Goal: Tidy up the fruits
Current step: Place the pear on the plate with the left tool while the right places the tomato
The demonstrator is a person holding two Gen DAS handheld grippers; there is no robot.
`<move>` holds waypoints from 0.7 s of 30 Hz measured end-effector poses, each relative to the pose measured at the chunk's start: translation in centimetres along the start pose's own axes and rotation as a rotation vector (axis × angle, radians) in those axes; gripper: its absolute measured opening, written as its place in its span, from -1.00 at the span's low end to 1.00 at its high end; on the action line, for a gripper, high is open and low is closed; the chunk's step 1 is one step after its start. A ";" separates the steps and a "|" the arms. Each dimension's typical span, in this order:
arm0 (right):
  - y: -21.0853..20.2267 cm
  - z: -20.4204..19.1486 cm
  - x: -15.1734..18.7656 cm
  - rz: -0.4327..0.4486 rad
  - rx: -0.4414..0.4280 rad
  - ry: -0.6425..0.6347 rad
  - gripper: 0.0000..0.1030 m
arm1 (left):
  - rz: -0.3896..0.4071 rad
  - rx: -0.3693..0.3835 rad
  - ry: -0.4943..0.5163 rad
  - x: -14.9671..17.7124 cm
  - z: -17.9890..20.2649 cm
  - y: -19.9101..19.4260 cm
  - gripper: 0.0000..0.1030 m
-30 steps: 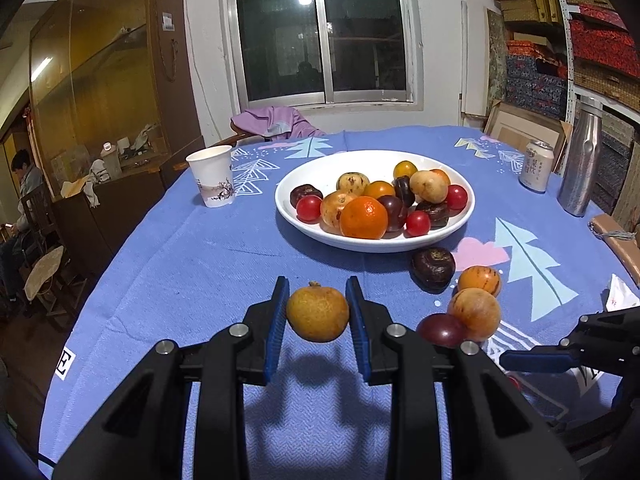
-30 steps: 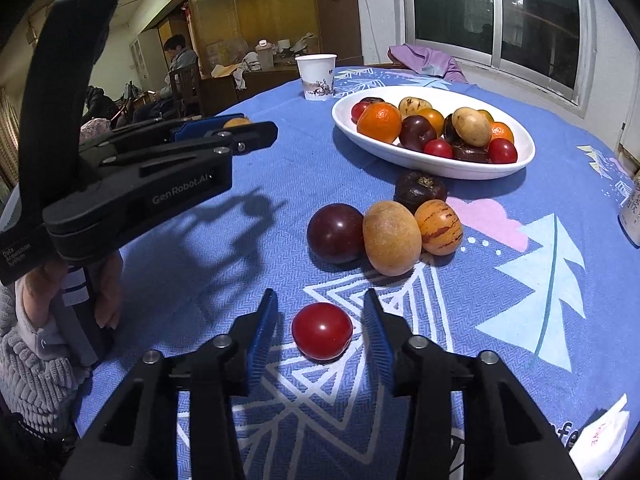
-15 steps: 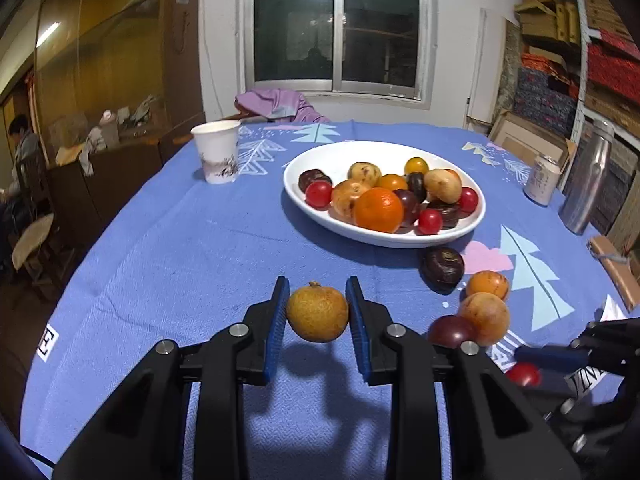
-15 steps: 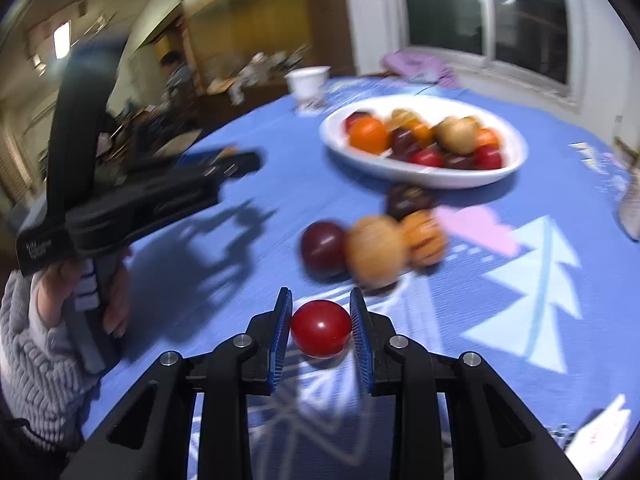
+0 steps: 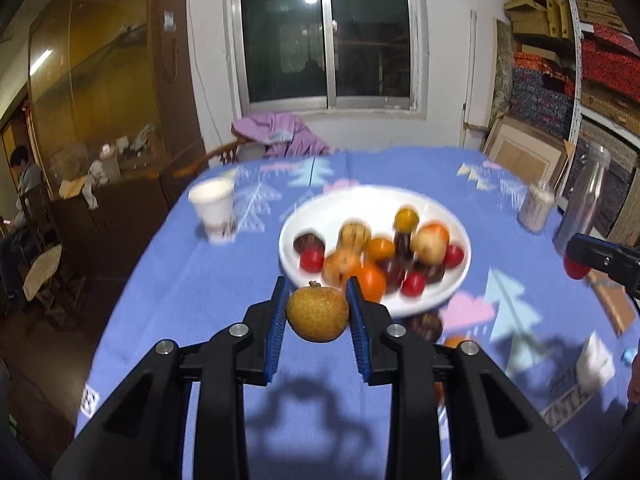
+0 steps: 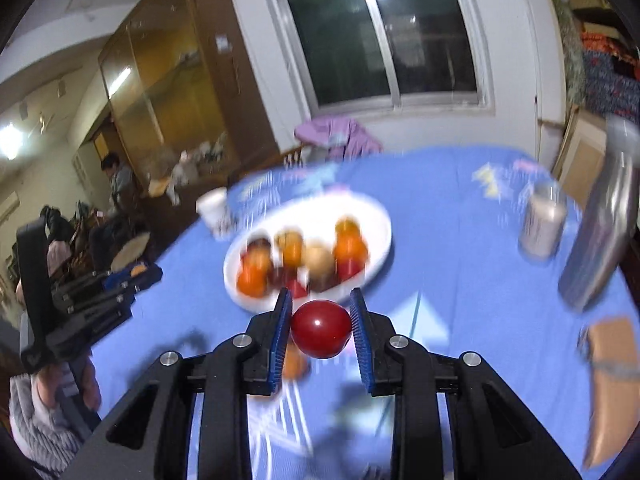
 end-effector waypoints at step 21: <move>15.0 -1.8 -8.7 -0.032 0.032 0.010 0.16 | -0.102 0.084 -0.248 -6.4 -3.5 15.2 0.54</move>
Point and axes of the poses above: each gripper's, at about its wrist camera, not at the fingertips, and y roughly the way its jaws point, z to its right, x to its underside, the point moved 8 cm from there along y, roughly the way its jaws point, and after that the axes turned 15 degrees about -z, right-handed, at the moved point
